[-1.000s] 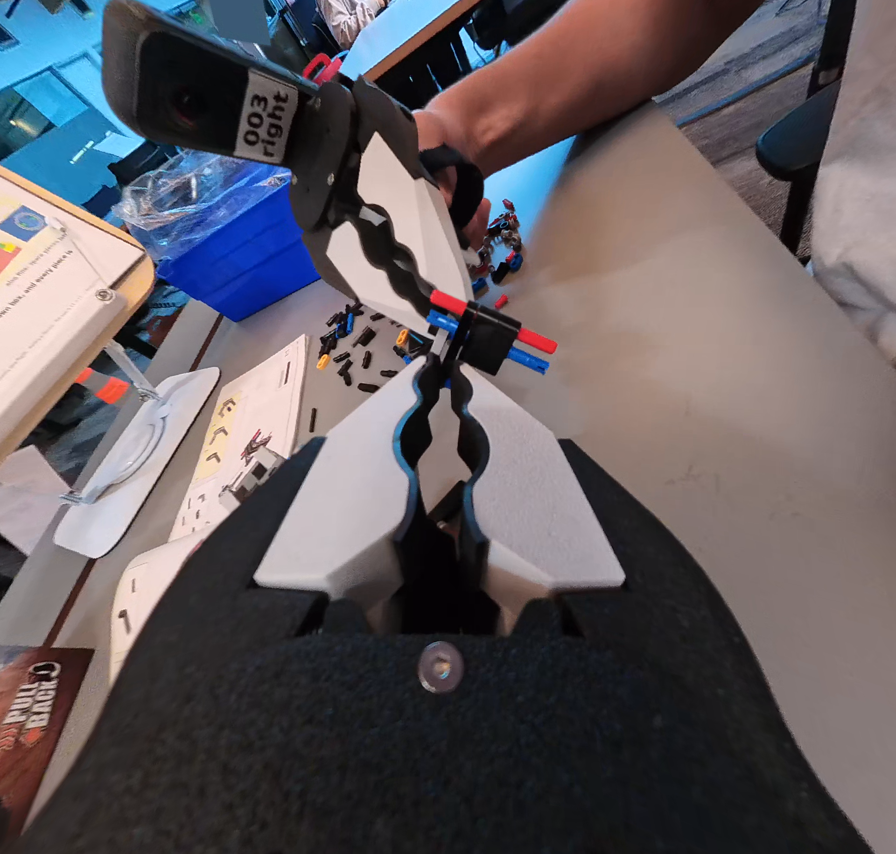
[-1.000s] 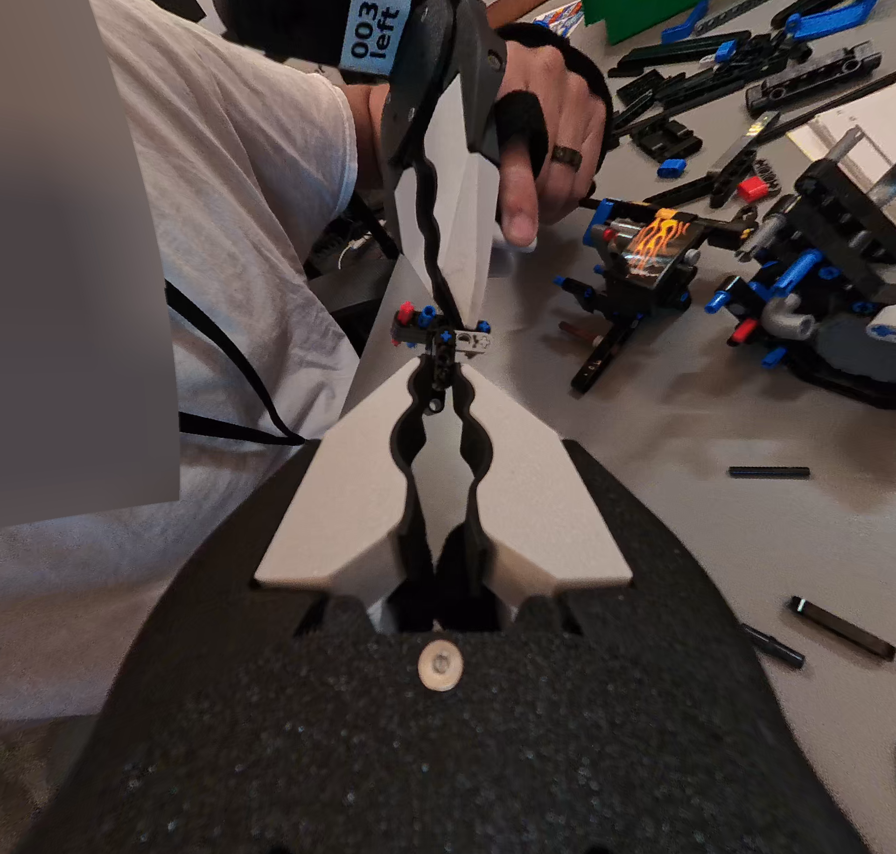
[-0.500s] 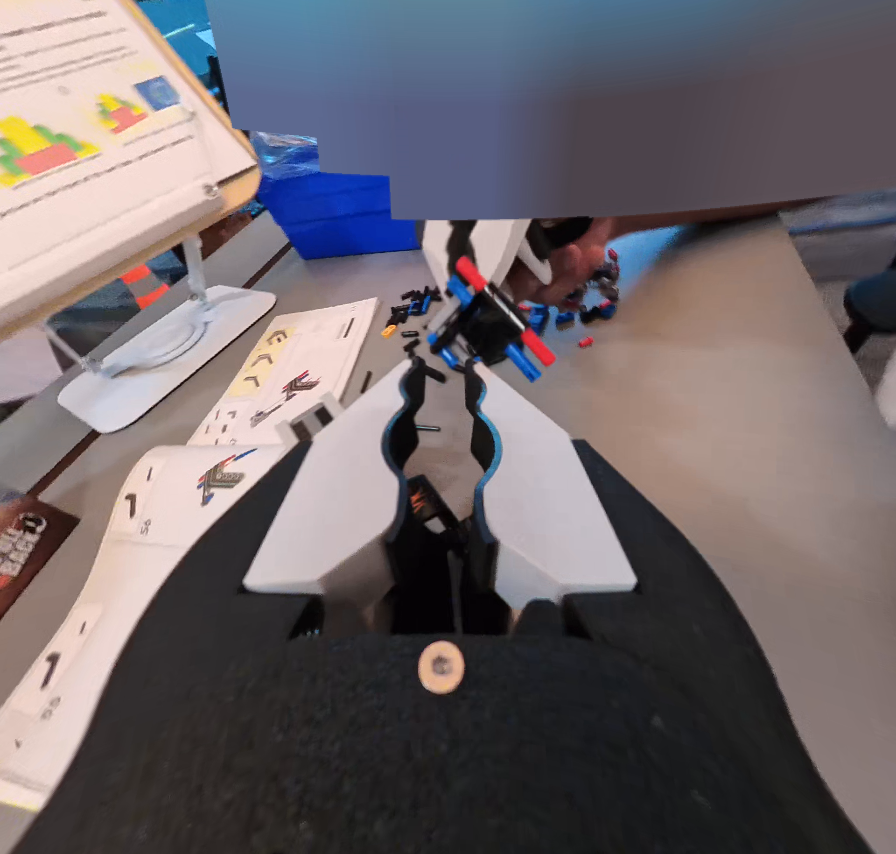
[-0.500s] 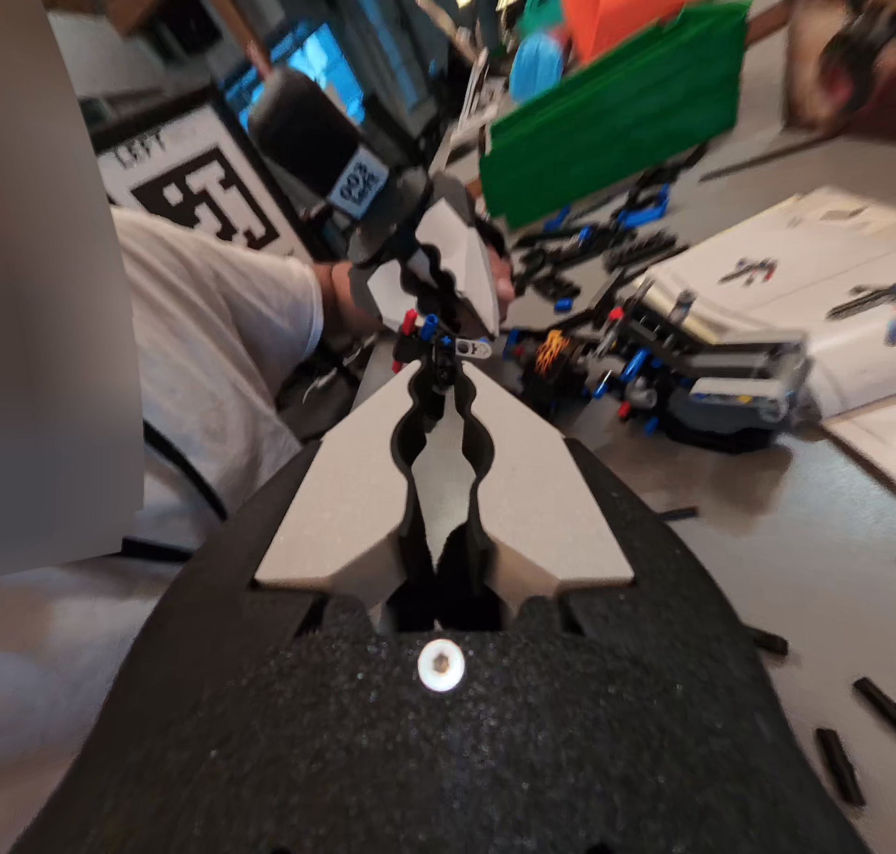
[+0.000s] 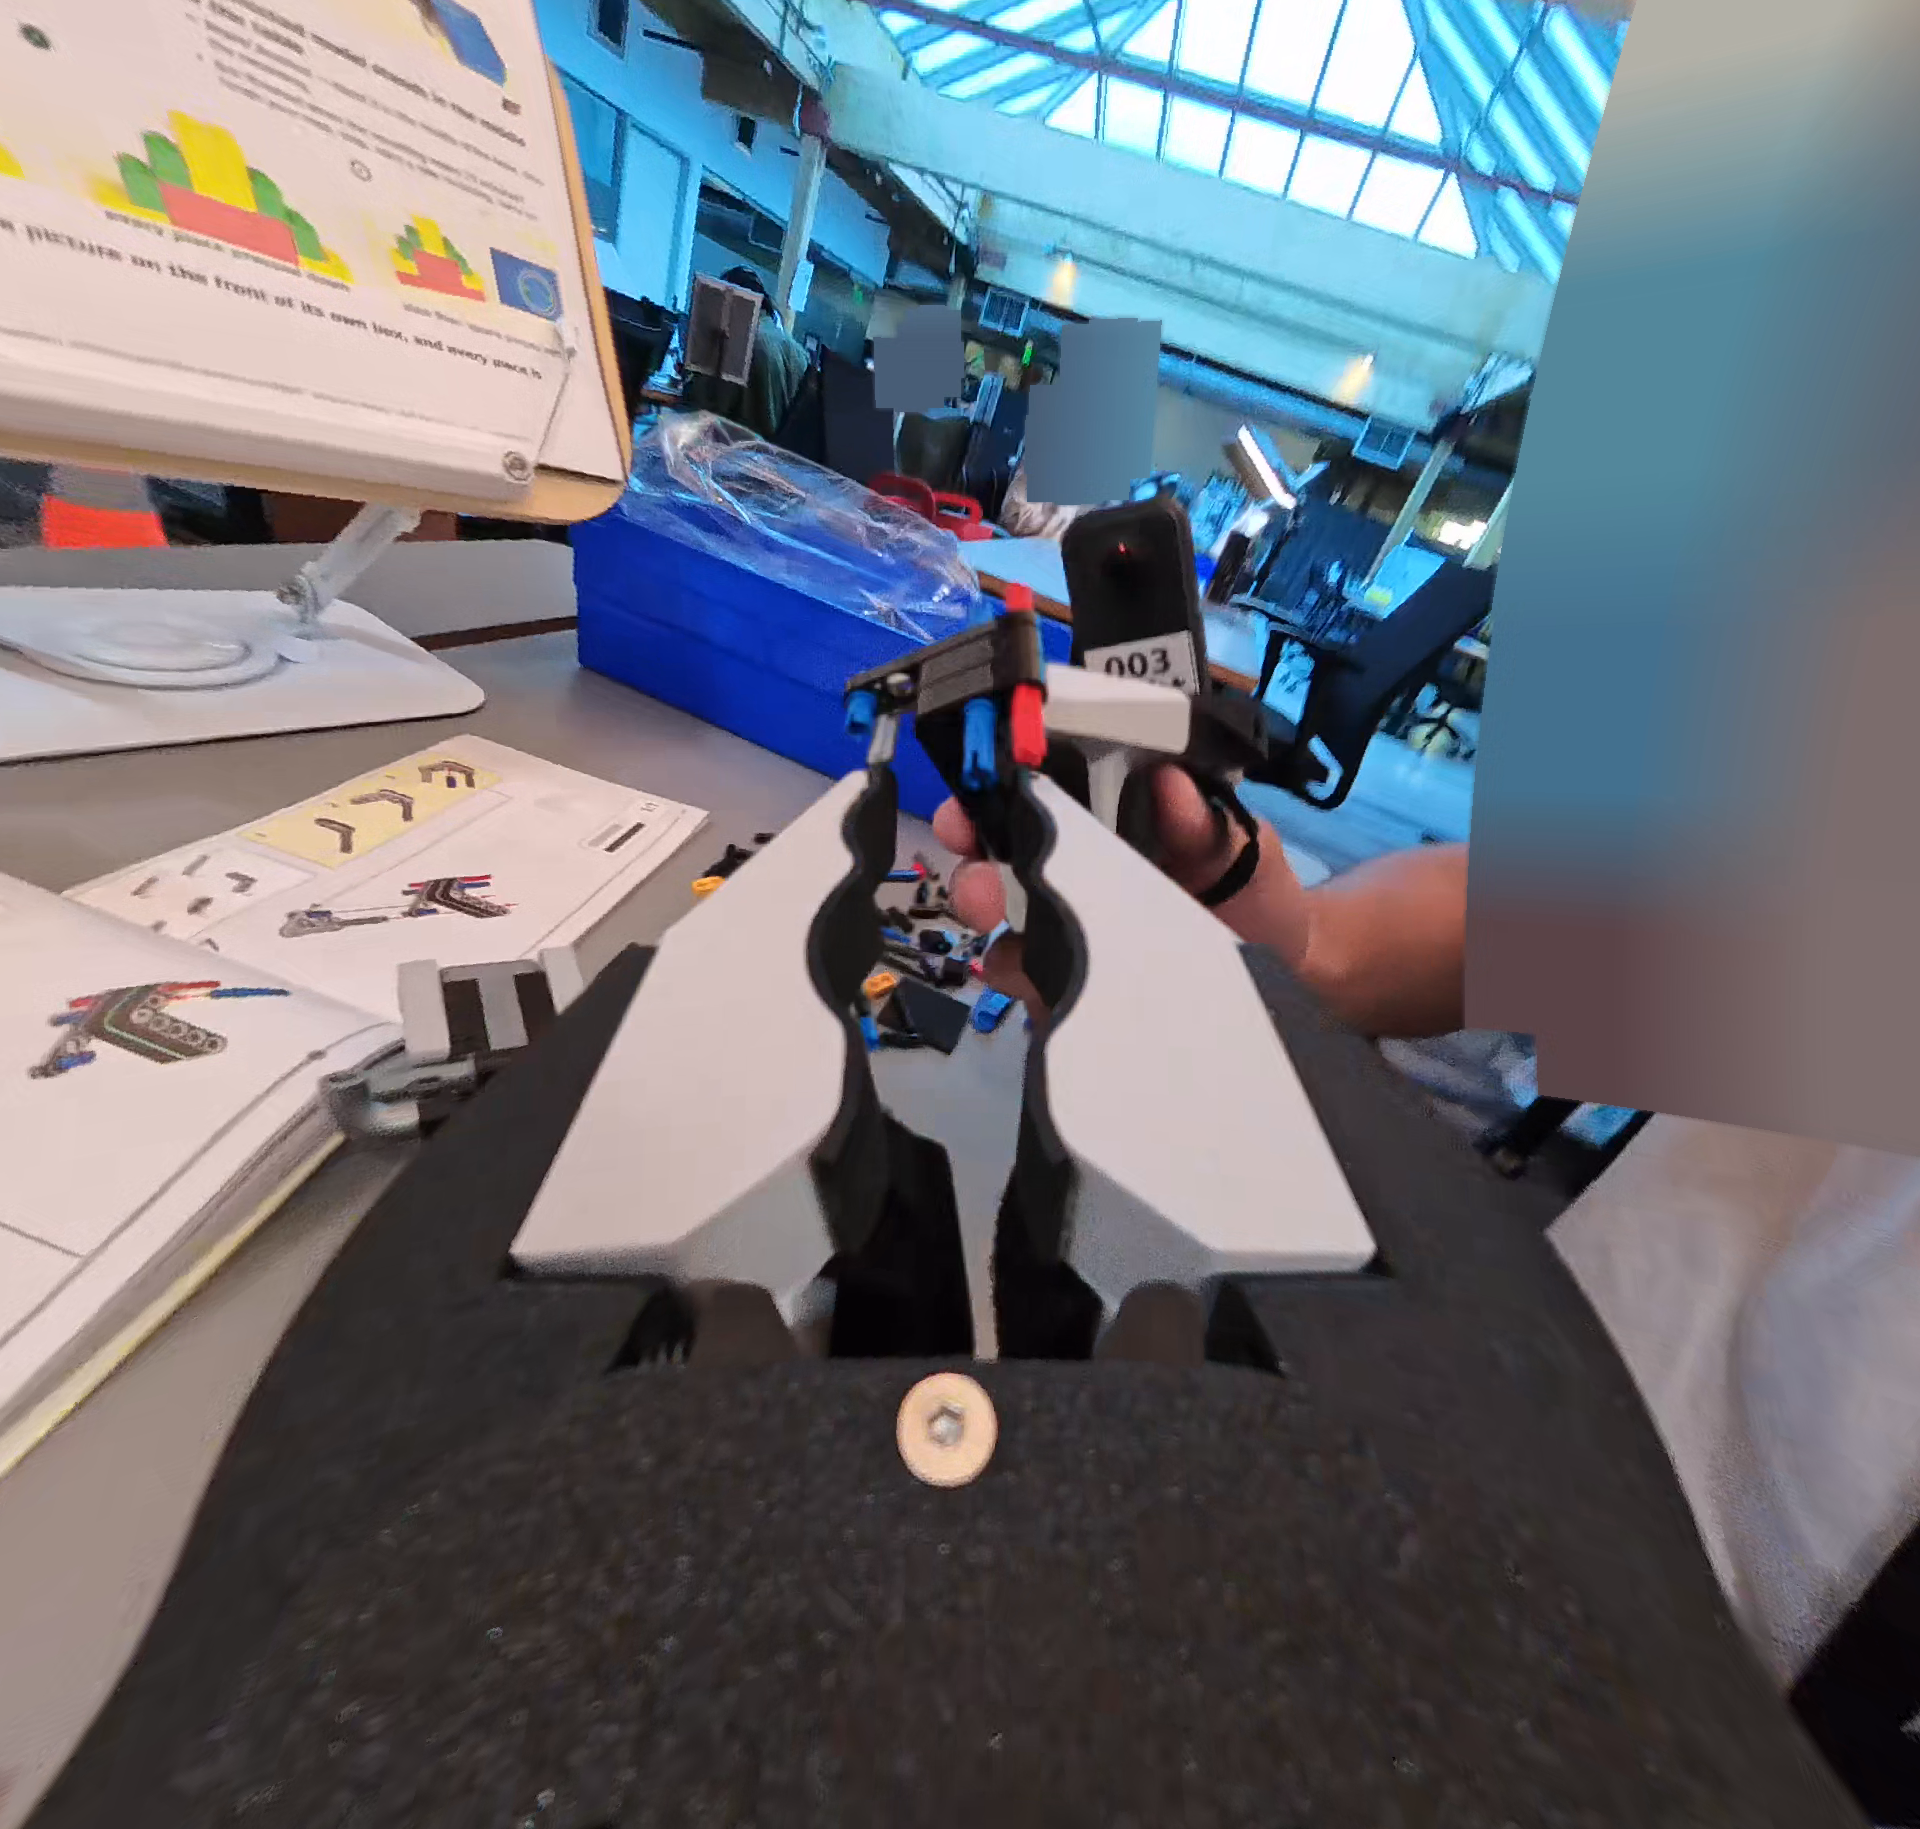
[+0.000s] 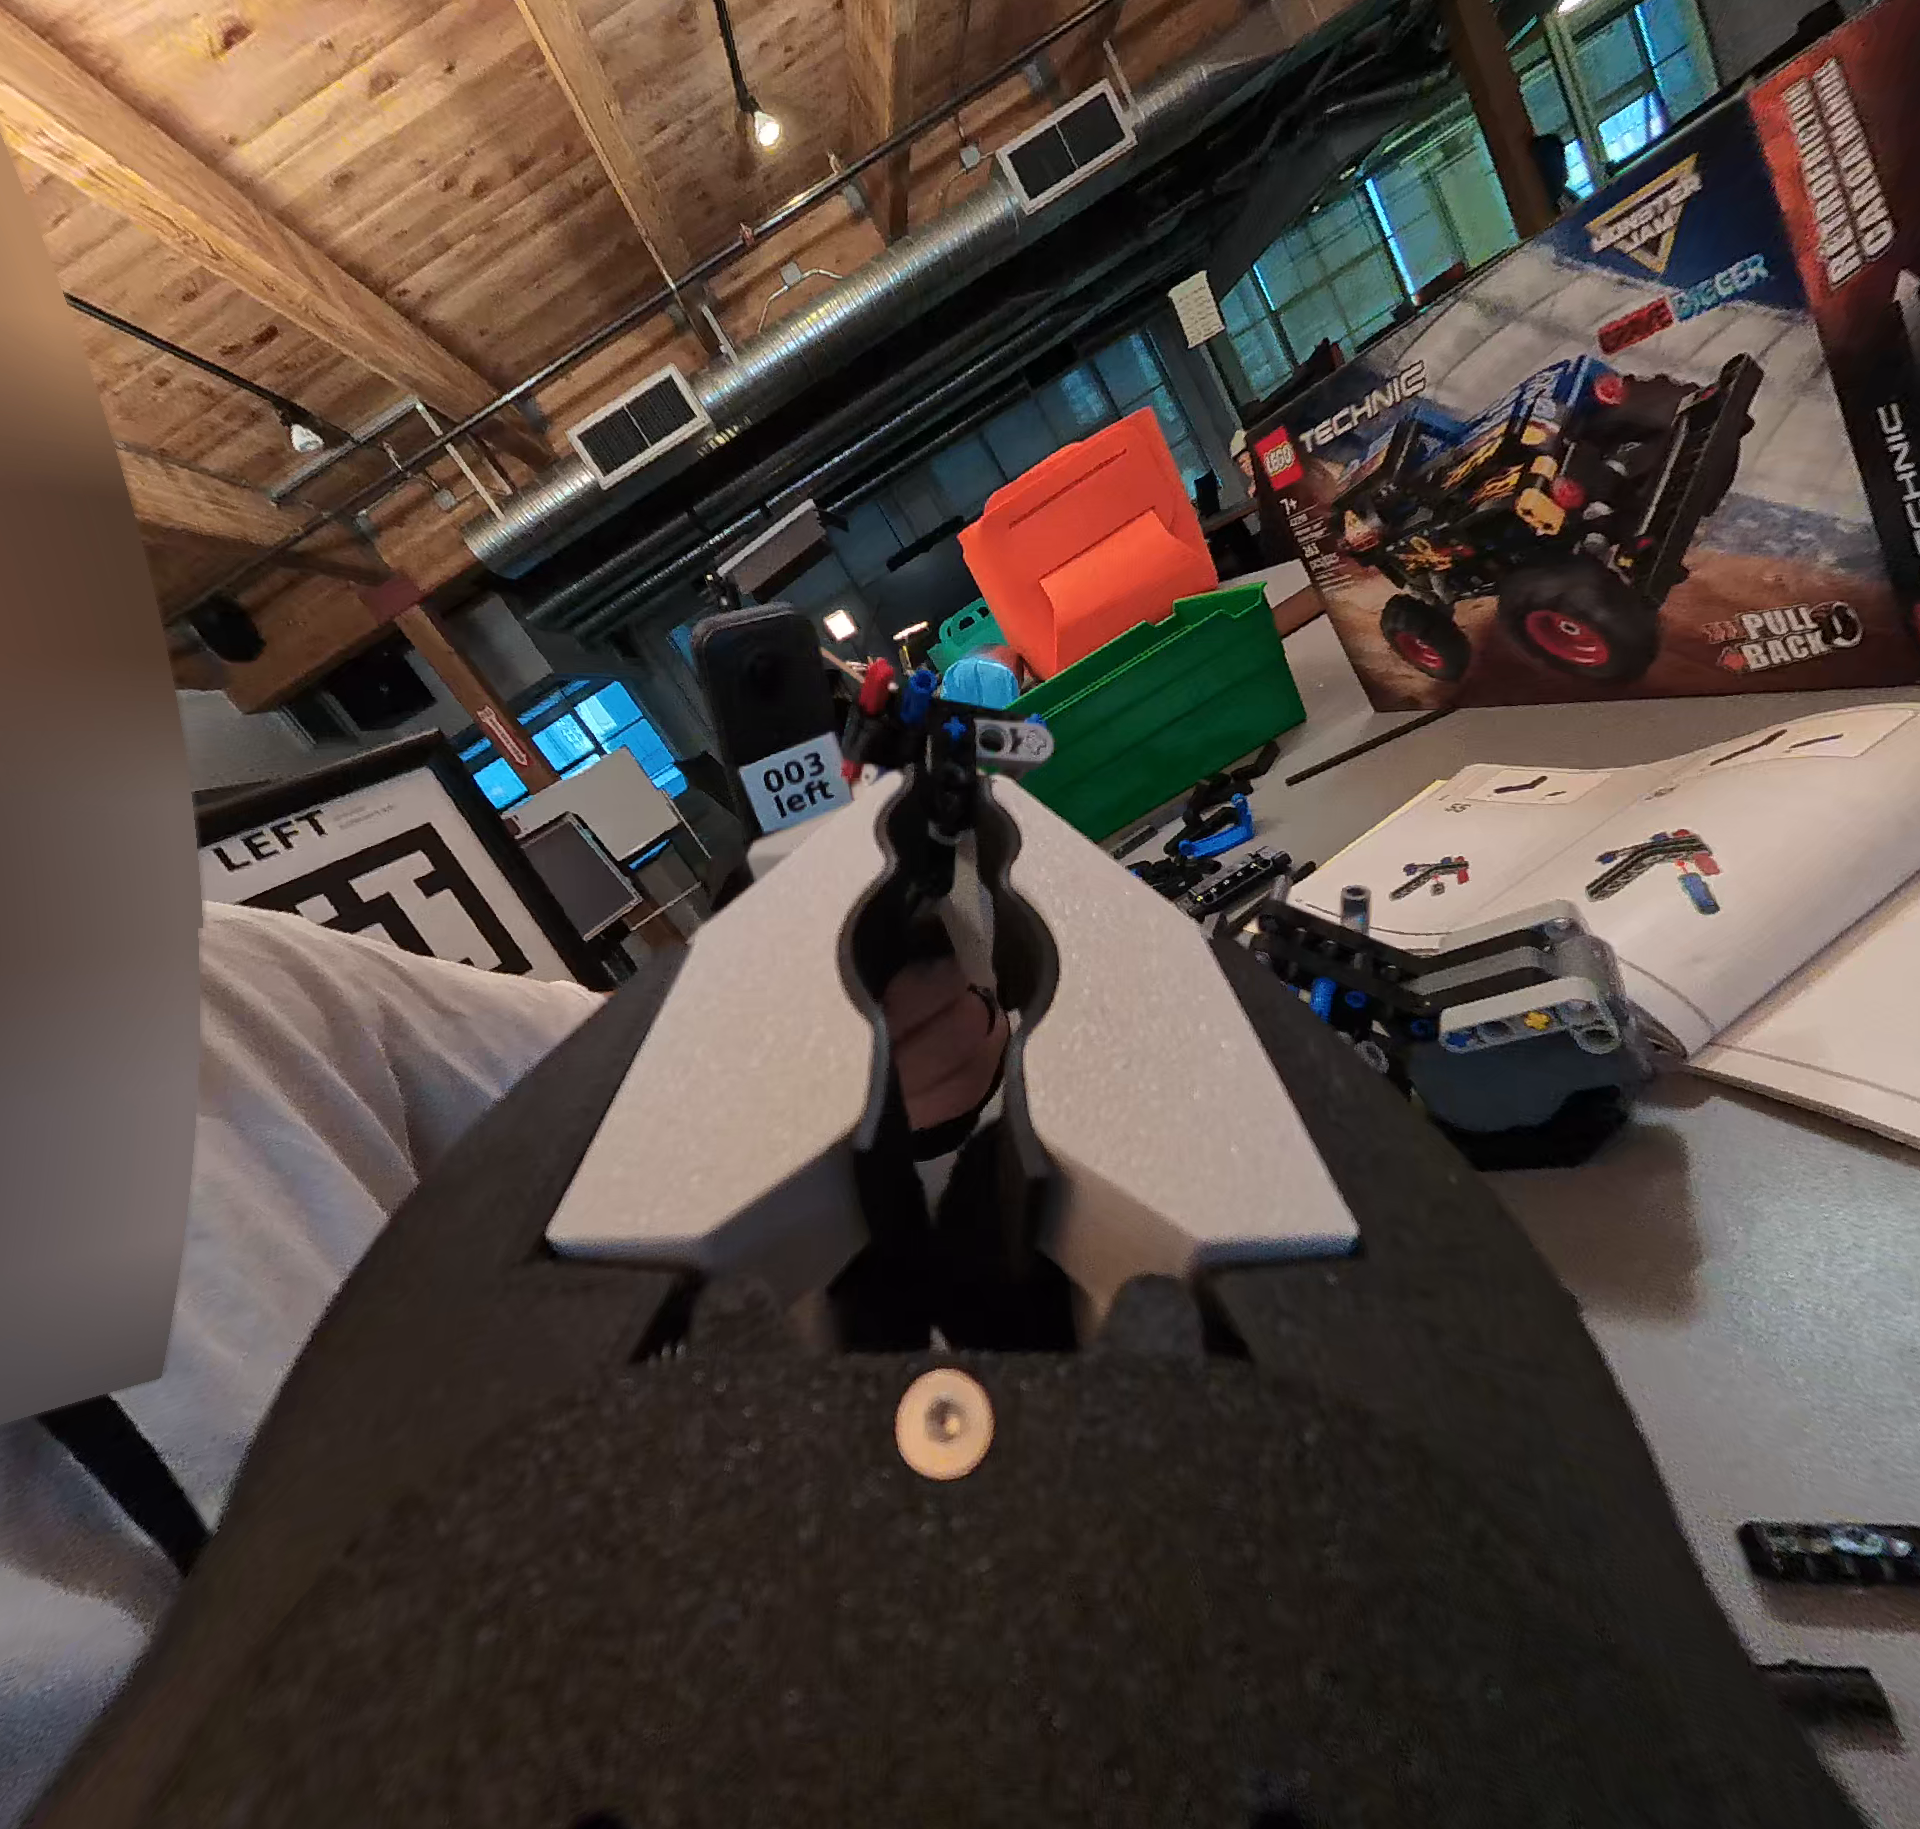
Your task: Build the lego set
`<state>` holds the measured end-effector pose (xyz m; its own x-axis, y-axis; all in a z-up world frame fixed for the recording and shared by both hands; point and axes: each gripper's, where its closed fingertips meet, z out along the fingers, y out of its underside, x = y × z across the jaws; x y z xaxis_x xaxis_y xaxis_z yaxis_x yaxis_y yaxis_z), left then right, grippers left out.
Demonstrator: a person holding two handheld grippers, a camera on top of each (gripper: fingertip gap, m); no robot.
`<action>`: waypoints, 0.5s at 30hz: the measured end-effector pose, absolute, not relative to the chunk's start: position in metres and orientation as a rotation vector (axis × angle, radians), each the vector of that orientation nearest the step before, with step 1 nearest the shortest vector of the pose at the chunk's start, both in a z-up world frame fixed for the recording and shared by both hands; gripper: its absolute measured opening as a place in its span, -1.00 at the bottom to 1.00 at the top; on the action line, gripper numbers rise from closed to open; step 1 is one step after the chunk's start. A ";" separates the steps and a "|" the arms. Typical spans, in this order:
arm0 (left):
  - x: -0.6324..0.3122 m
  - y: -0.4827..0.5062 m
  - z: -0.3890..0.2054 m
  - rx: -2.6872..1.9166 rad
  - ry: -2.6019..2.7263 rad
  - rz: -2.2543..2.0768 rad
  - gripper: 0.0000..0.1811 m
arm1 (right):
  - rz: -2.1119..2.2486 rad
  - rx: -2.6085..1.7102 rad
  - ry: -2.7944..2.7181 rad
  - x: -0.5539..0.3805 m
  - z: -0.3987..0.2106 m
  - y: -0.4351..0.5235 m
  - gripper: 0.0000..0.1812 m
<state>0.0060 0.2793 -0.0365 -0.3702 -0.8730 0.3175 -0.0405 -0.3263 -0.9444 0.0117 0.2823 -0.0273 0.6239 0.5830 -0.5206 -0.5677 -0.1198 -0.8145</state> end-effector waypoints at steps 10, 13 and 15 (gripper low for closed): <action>-0.001 0.278 -0.034 -1.302 1.270 -2.064 -0.93 | 0.958 -1.449 -0.086 -0.001 -0.037 0.284 -0.92; -0.002 0.282 -0.034 -1.329 1.265 -2.104 -0.93 | 0.970 -1.451 -0.140 0.001 -0.031 0.280 -0.78; -0.003 0.283 -0.034 -1.338 1.268 -2.121 -0.94 | 0.990 -1.439 -0.147 0.005 -0.026 0.279 -0.77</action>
<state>-0.0030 0.2834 -0.0345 -0.5044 -0.6635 0.5526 -0.1723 -0.5497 -0.8174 0.0046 0.2786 -0.0256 0.6150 0.6367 -0.4652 -0.4744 -0.1724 -0.8633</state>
